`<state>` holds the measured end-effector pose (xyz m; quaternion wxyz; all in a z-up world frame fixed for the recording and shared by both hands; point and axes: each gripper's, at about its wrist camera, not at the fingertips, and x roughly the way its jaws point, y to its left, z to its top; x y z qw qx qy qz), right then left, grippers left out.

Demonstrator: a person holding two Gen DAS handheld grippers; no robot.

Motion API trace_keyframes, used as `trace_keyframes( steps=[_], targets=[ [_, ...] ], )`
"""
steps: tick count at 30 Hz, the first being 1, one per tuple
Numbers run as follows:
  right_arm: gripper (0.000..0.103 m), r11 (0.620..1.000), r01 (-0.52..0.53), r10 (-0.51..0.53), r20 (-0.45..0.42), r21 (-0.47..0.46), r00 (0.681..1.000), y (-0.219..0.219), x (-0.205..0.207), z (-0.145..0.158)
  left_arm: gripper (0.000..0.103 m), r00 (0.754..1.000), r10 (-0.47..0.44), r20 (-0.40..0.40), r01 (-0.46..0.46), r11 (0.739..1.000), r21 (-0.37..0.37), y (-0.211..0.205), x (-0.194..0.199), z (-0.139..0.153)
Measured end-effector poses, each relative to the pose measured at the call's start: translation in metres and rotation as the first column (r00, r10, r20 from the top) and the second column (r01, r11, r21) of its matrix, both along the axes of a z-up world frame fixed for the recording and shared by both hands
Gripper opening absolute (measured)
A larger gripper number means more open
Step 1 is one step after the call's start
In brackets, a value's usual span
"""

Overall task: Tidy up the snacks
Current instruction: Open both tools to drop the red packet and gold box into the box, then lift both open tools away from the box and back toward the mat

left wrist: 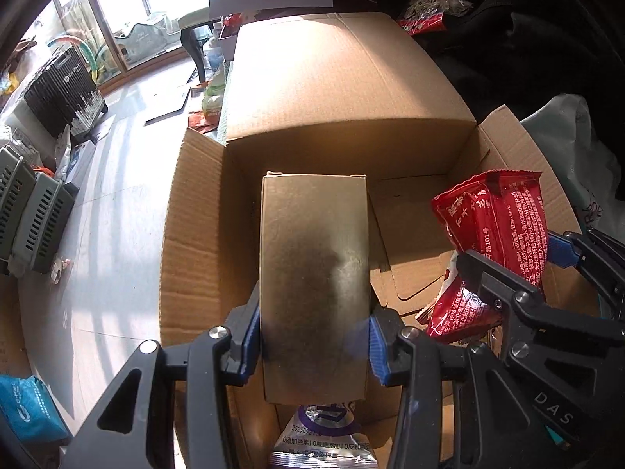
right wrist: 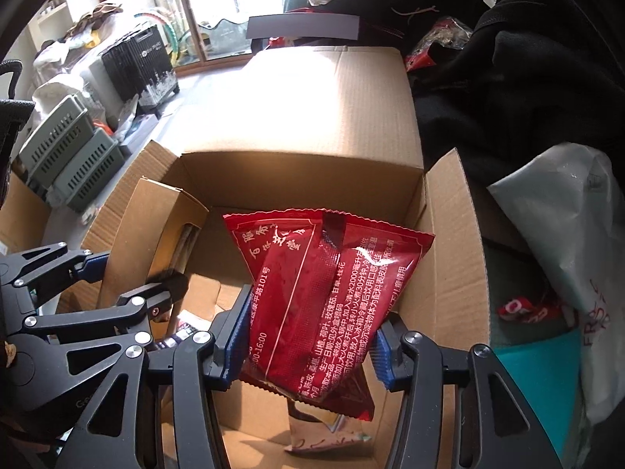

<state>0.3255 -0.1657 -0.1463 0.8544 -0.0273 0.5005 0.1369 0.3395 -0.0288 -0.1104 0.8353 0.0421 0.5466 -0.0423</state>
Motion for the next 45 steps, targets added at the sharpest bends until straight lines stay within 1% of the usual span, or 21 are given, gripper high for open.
trace_keyframes(
  steps=[1, 3, 6, 12, 14, 16, 17, 18, 23, 29, 34, 38, 41, 45],
  targets=[
    [0.054, 1.000, 0.002, -0.002, -0.005, -0.009, 1.000, 0.001, 0.000, 0.000, 0.044, 1.000, 0.003, -0.007, -0.003, 1.000, 0.007, 0.000, 0.000, -0.001],
    [0.062, 0.999, 0.016, -0.016, -0.001, -0.034, 1.000, 0.000, -0.002, 0.001, 0.044, 1.000, 0.001, -0.022, -0.001, 1.000, 0.016, -0.001, 0.000, -0.003],
    [0.071, 0.997, 0.036, -0.035, 0.009, -0.065, 0.999, -0.002, -0.005, 0.006, 0.044, 0.999, 0.010, -0.039, -0.009, 1.000, 0.027, -0.001, -0.001, 0.001],
    [0.071, 0.996, 0.046, -0.046, 0.001, -0.070, 0.999, -0.007, -0.017, 0.022, 0.046, 0.999, 0.033, -0.012, -0.033, 0.998, 0.062, -0.006, -0.009, 0.024],
    [0.071, 0.997, 0.045, -0.045, 0.008, -0.064, 0.999, -0.008, -0.023, 0.031, 0.047, 0.999, 0.035, 0.004, -0.036, 0.997, 0.064, -0.008, -0.014, 0.037],
    [0.071, 0.998, 0.042, -0.041, 0.021, -0.056, 0.999, -0.009, -0.030, 0.042, 0.051, 0.999, 0.037, 0.027, -0.039, 0.997, 0.067, -0.009, -0.019, 0.051],
    [0.071, 0.998, 0.042, -0.041, 0.030, -0.054, 0.999, -0.009, -0.033, 0.048, 0.055, 0.999, 0.038, 0.039, -0.041, 0.997, 0.066, -0.010, -0.023, 0.059],
    [0.071, 0.998, 0.042, -0.040, 0.040, -0.052, 0.998, -0.010, -0.037, 0.054, 0.055, 0.998, 0.040, 0.051, -0.043, 0.997, 0.062, -0.010, -0.025, 0.066],
    [0.071, 0.999, 0.032, -0.029, 0.097, -0.030, 0.995, -0.011, -0.054, 0.092, 0.055, 0.993, 0.050, 0.104, -0.053, 0.998, 0.027, -0.005, -0.037, 0.099],
    [0.071, 1.000, 0.026, -0.025, 0.167, 0.001, 0.986, -0.011, -0.075, 0.139, 0.055, 0.983, 0.062, 0.170, -0.062, 0.998, -0.005, 0.000, -0.062, 0.145],
    [0.072, 0.999, 0.020, -0.027, 0.215, 0.038, 0.976, -0.013, -0.099, 0.175, 0.055, 0.970, 0.065, 0.233, -0.060, 0.998, -0.030, 0.007, -0.091, 0.185],
    [0.073, 0.999, 0.016, -0.028, 0.259, 0.049, 0.965, -0.013, -0.122, 0.201, 0.055, 0.953, 0.052, 0.298, -0.042, 0.998, -0.038, 0.009, -0.118, 0.216],
    [0.076, 0.999, 0.001, -0.015, 0.297, 0.045, 0.955, -0.012, -0.142, 0.218, 0.055, 0.941, 0.046, 0.335, -0.025, 0.998, -0.065, 0.014, -0.141, 0.235],
    [0.077, 0.999, -0.020, 0.008, 0.352, 0.031, 0.936, -0.007, -0.175, 0.237, 0.055, 0.925, 0.033, 0.378, 0.001, 0.996, -0.088, 0.019, -0.173, 0.253]
  ],
)
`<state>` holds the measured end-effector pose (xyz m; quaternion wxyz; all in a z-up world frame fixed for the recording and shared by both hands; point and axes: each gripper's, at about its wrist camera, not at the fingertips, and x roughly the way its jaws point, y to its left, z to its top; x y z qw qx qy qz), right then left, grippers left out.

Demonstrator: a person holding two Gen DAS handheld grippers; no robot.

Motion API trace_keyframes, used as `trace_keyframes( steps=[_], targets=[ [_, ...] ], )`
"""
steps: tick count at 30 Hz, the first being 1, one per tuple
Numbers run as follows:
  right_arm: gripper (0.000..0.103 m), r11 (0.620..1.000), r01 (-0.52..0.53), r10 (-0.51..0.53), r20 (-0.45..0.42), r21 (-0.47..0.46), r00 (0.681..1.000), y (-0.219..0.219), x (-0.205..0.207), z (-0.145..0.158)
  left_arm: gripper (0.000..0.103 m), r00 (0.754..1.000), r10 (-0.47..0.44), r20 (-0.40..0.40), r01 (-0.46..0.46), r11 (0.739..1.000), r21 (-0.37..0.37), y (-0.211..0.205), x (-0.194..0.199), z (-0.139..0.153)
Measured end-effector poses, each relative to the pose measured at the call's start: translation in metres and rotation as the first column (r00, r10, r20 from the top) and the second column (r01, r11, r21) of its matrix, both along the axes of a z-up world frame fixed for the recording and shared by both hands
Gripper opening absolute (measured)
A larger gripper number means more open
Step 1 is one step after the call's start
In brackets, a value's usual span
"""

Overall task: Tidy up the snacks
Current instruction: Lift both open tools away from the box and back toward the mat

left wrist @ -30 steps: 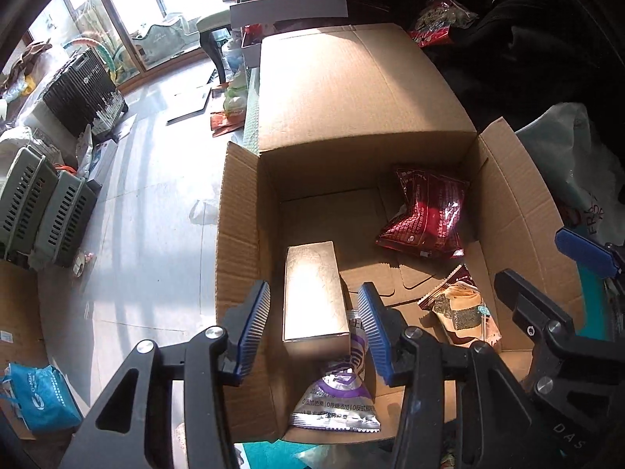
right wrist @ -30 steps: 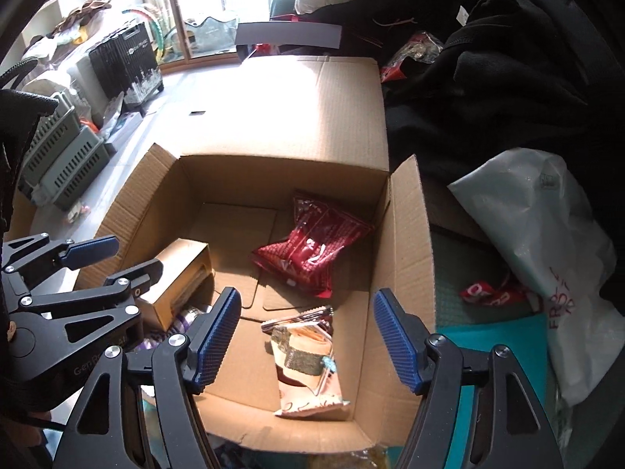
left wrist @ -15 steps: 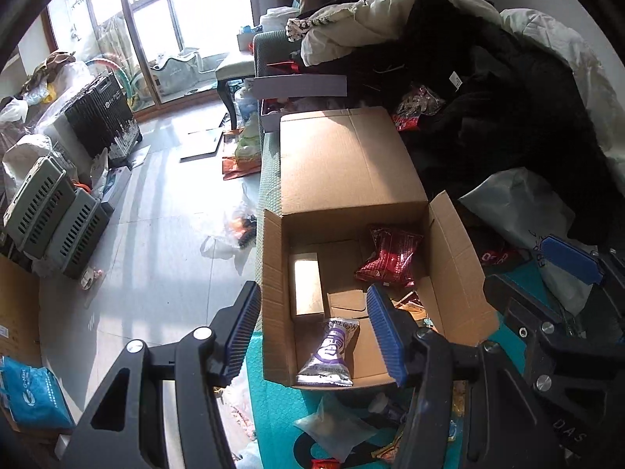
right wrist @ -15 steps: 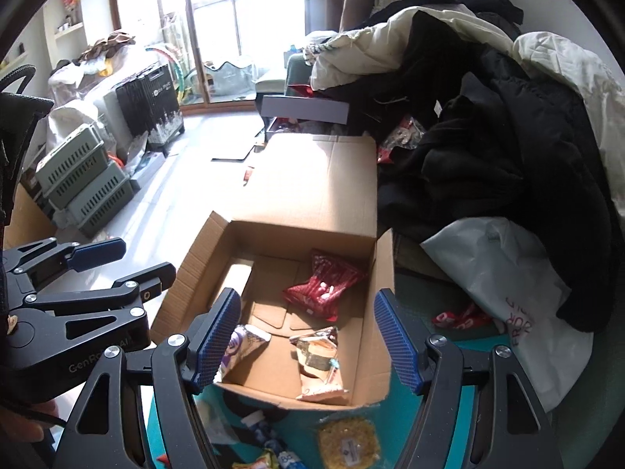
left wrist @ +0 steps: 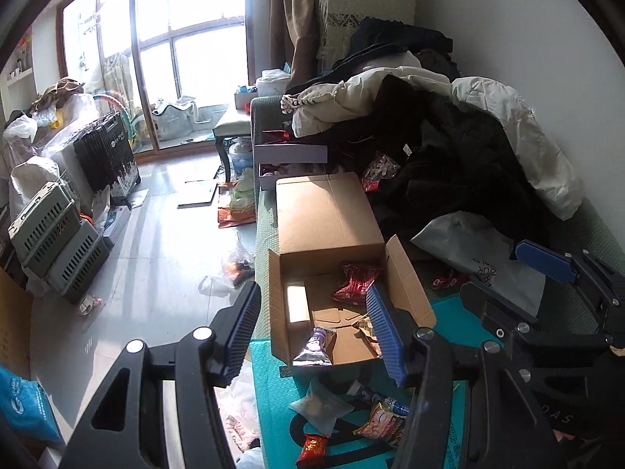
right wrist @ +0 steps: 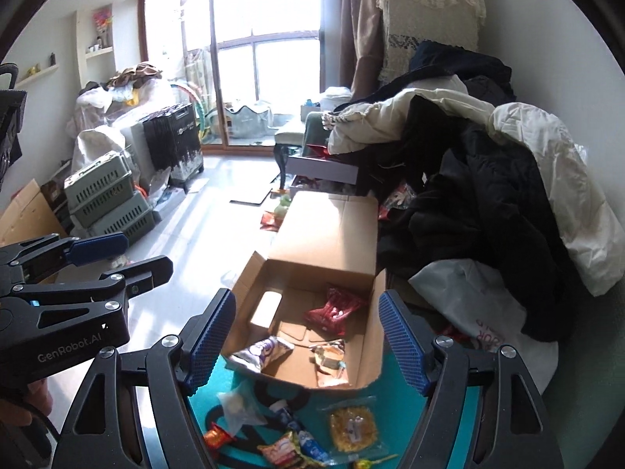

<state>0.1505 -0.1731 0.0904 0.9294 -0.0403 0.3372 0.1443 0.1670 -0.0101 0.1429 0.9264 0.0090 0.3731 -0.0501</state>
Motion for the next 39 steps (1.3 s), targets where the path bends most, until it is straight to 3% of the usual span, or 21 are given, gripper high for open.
trace_keyframes(
  steps=[7, 16, 27, 39],
  targets=[
    [0.081, 1.000, -0.025, 0.023, 0.060, 0.018, 0.998, 0.004, -0.048, 0.017, 0.055, 0.998, -0.016, 0.056, 0.015, 1.000, 0.009, 0.009, -0.051, 0.013],
    [0.081, 0.997, -0.027, 0.026, 0.010, 0.075, 1.000, 0.006, -0.083, -0.002, 0.055, 0.999, -0.023, 0.037, 0.024, 0.999, -0.025, 0.021, -0.089, -0.008],
    [0.081, 0.998, -0.015, 0.024, -0.138, 0.067, 0.990, -0.003, -0.109, -0.070, 0.055, 0.996, -0.040, -0.077, 0.037, 0.999, -0.035, 0.012, -0.120, -0.078],
    [0.081, 0.999, 0.008, 0.006, -0.288, 0.048, 0.958, -0.010, -0.121, -0.151, 0.055, 0.971, -0.006, -0.240, -0.015, 0.996, -0.084, 0.010, -0.135, -0.157]
  ],
)
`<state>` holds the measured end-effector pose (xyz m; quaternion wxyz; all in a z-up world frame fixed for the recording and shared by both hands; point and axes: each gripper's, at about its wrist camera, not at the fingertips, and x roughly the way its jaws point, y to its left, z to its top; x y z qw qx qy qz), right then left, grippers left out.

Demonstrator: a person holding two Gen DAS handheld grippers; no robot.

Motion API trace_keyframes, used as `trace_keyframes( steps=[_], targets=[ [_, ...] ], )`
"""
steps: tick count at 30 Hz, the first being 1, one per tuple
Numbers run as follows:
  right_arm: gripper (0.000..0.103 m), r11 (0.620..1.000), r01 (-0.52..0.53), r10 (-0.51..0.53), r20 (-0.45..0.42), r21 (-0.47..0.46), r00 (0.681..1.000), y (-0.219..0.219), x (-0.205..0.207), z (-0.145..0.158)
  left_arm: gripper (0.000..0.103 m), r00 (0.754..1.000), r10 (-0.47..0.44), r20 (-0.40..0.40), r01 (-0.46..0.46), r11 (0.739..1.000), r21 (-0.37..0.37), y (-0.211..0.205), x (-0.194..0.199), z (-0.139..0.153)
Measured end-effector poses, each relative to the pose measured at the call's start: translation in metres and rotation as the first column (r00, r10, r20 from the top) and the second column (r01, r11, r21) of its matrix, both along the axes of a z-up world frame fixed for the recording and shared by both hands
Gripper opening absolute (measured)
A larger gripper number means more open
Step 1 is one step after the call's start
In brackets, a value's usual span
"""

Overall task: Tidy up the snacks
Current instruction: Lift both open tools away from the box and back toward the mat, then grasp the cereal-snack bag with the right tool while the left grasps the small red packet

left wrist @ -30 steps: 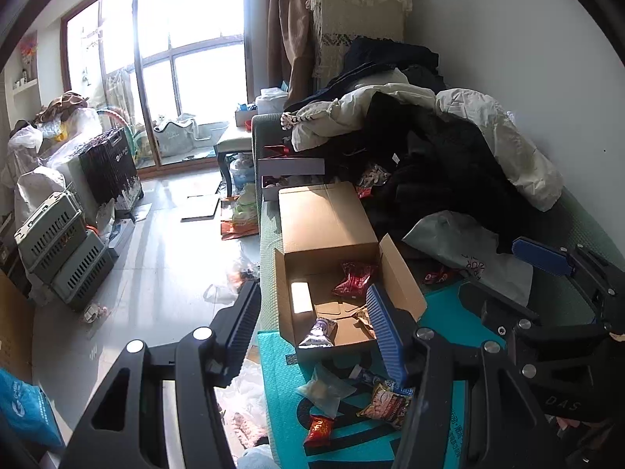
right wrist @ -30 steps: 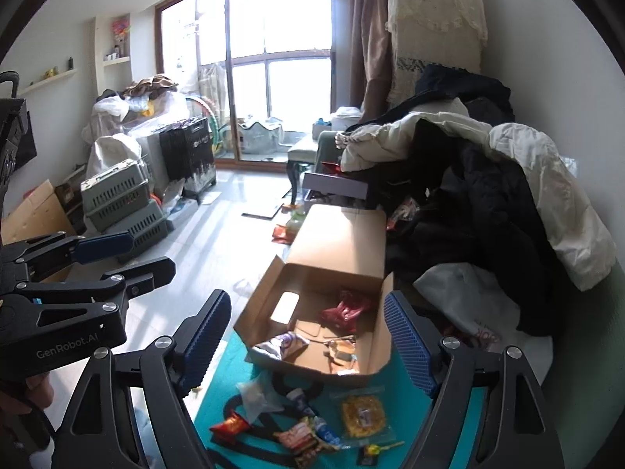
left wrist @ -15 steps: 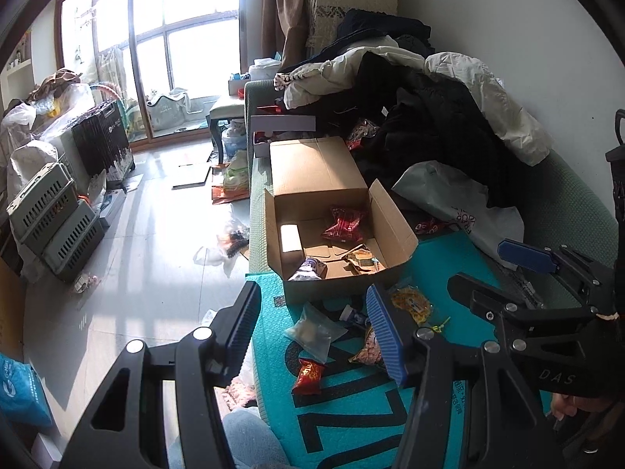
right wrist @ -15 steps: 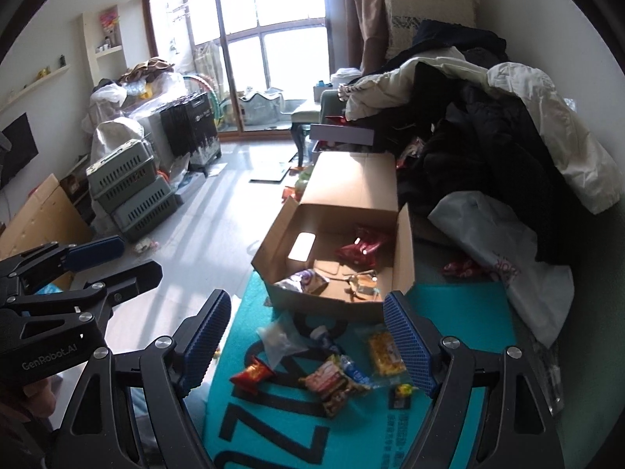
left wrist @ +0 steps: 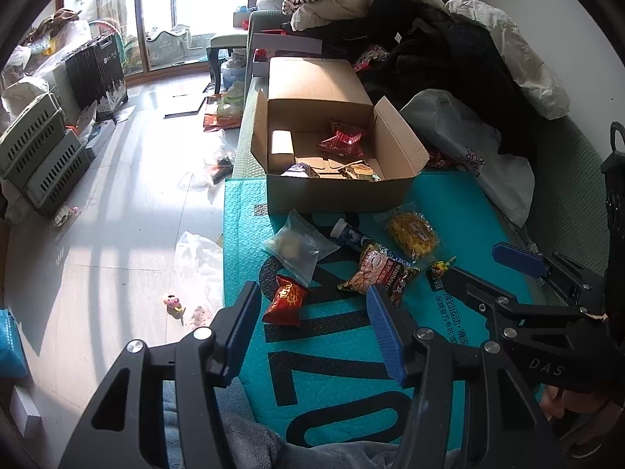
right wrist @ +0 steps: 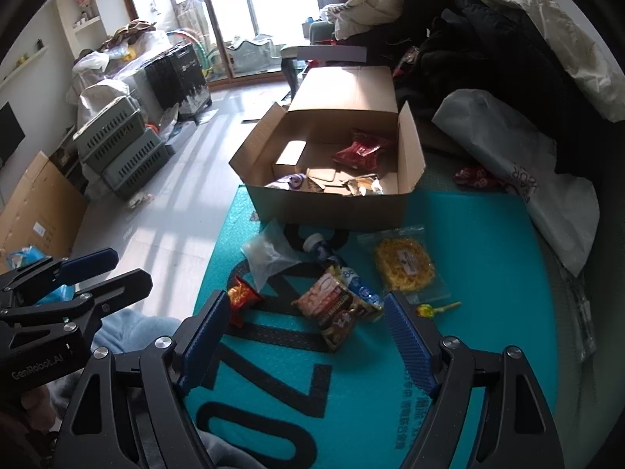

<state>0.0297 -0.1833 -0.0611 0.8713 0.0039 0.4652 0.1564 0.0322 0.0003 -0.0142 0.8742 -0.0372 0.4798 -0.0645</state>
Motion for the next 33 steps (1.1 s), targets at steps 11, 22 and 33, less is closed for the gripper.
trace_keyframes(
  steps=[11, 22, 33],
  targets=[
    [0.081, 0.997, -0.072, 0.071, -0.070, -0.022, 0.995, 0.015, 0.005, -0.057, 0.055, 0.987, 0.062, -0.150, -0.067, 0.997, -0.028, 0.016, 0.008, -0.061],
    [0.081, 0.991, -0.112, 0.106, -0.079, -0.072, 0.991, 0.021, 0.037, -0.095, 0.055, 0.960, 0.105, -0.258, -0.112, 0.994, -0.012, 0.023, 0.040, -0.108],
    [0.081, 0.981, -0.166, 0.149, -0.158, -0.104, 0.976, 0.016, 0.072, -0.136, 0.055, 0.940, 0.087, -0.329, -0.087, 0.996, 0.015, 0.018, 0.072, -0.142]
  ],
)
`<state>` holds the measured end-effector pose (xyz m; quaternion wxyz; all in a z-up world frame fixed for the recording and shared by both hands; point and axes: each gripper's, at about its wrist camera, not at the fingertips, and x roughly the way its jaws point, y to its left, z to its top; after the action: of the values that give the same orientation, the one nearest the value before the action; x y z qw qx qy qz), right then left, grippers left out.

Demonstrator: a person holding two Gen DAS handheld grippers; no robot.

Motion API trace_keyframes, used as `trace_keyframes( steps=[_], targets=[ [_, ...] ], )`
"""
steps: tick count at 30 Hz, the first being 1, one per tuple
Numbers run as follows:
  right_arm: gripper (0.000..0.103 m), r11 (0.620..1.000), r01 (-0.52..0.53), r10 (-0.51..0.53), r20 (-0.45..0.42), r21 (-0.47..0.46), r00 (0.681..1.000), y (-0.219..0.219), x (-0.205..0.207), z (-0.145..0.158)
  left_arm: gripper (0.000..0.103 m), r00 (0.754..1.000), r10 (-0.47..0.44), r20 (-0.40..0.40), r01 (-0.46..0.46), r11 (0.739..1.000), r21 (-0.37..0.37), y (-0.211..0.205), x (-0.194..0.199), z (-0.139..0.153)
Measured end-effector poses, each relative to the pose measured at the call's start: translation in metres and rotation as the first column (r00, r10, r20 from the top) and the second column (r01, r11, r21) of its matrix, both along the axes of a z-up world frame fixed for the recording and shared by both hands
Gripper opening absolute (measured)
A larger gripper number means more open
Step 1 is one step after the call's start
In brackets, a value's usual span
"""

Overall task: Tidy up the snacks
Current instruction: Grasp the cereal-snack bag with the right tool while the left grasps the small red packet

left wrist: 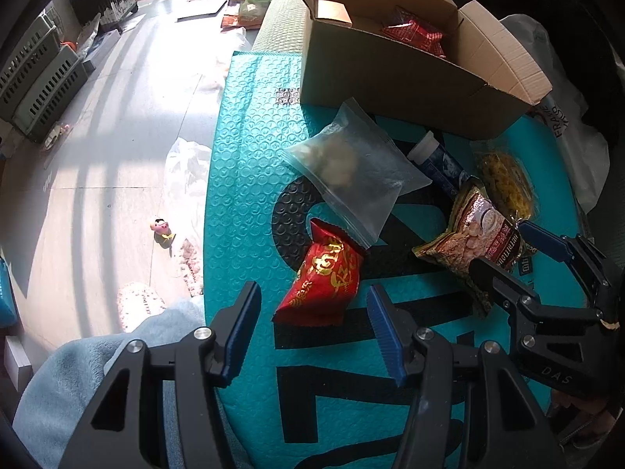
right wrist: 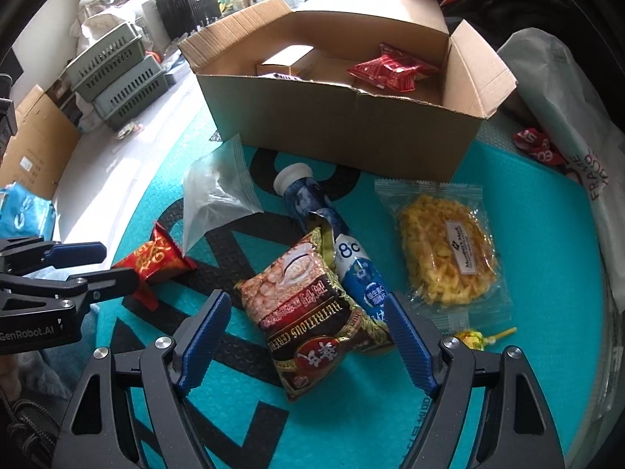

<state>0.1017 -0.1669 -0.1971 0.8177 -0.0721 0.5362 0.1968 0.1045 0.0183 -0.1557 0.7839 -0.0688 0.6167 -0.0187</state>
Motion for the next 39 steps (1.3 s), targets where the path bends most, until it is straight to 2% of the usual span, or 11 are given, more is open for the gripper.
trace_keyframes(
  steps=[13, 20, 23, 29, 35, 39],
  targets=[
    [0.078, 0.999, -0.031, 0.029, -0.063, -0.023, 0.998, 0.009, -0.014, -0.016, 0.055, 0.998, -0.019, -0.053, 0.019, 1.000, 0.005, -0.010, 0.011, -0.029],
    [0.058, 1.000, 0.021, -0.021, -0.136, -0.001, 0.990, 0.007, -0.019, -0.032, 0.053, 0.999, -0.021, -0.024, 0.021, 1.000, 0.013, -0.014, 0.009, -0.031],
    [0.050, 0.998, 0.047, -0.042, -0.139, 0.033, 0.989, 0.001, -0.022, -0.031, 0.034, 0.999, -0.046, -0.013, 0.047, 0.999, 0.013, -0.021, 0.004, -0.030],
    [0.045, 0.996, 0.065, -0.057, -0.145, 0.053, 0.988, -0.013, -0.029, -0.027, 0.034, 0.993, -0.115, -0.033, 0.114, 0.993, -0.037, -0.036, -0.003, -0.029],
    [0.045, 0.995, 0.076, -0.063, -0.180, 0.065, 0.982, -0.033, -0.048, -0.026, 0.034, 0.969, -0.237, -0.069, 0.233, 0.971, -0.060, -0.070, -0.024, -0.028],
    [0.045, 0.995, 0.084, -0.069, -0.204, 0.062, 0.976, -0.047, -0.065, -0.025, 0.034, 0.962, -0.253, -0.105, 0.244, 0.965, -0.096, -0.085, -0.034, -0.033]
  ],
)
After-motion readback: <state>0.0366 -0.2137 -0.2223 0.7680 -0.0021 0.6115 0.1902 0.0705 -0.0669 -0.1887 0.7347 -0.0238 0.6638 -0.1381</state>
